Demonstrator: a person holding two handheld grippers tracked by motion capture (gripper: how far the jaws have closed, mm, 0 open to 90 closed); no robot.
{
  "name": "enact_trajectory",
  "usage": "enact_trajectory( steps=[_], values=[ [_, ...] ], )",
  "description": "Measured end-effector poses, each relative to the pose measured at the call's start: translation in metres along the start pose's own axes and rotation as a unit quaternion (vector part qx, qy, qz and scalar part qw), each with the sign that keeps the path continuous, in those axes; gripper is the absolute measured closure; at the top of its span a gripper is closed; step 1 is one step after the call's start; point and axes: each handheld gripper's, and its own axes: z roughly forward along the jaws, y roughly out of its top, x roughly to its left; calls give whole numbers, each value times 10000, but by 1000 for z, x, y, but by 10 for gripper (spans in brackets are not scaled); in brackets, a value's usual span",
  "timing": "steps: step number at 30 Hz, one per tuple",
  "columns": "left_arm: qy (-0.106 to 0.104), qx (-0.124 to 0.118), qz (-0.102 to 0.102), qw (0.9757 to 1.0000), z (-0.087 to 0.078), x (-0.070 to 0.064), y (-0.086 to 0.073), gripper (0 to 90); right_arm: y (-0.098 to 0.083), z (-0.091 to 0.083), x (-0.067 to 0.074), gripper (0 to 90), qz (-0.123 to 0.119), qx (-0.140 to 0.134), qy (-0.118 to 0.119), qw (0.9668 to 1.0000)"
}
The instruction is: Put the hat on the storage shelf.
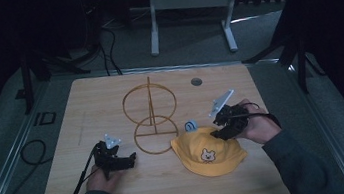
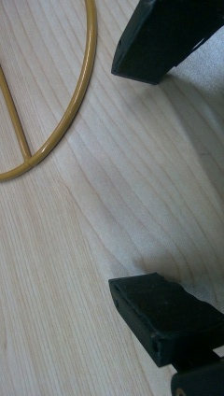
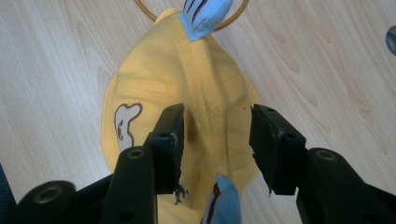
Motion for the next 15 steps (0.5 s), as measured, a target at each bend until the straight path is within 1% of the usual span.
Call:
enact_trajectory(
  steps=[4,5,8,9,10,12,13,15],
  values=[
    [0,-1,0,10000,0,0,0,19,3,4,-3,541,-6,166,83,9998],
    [0,-1,0,10000,0,0,0,19,3,4,-3,541,-6,166,83,9998],
    [0,0,0,10000,0,0,0,19,6,9,-4,550,-56,334,185,9993],
    [0,0,0,10000,0,0,0,19,6,9,-4,550,-56,334,185,9993],
    [0,0,1,10000,0,0,0,19,8,11,-5,557,-88,419,262,9987],
    [0,-1,0,10000,0,0,0,19,9,12,-5,557,-107,454,288,9985],
    [1,-1,0,10000,0,0,0,19,11,14,-5,556,-126,544,320,9979],
    [3,-7,4,10000,0,0,0,19,13,16,-6,555,-136,616,374,9973]
  ],
)
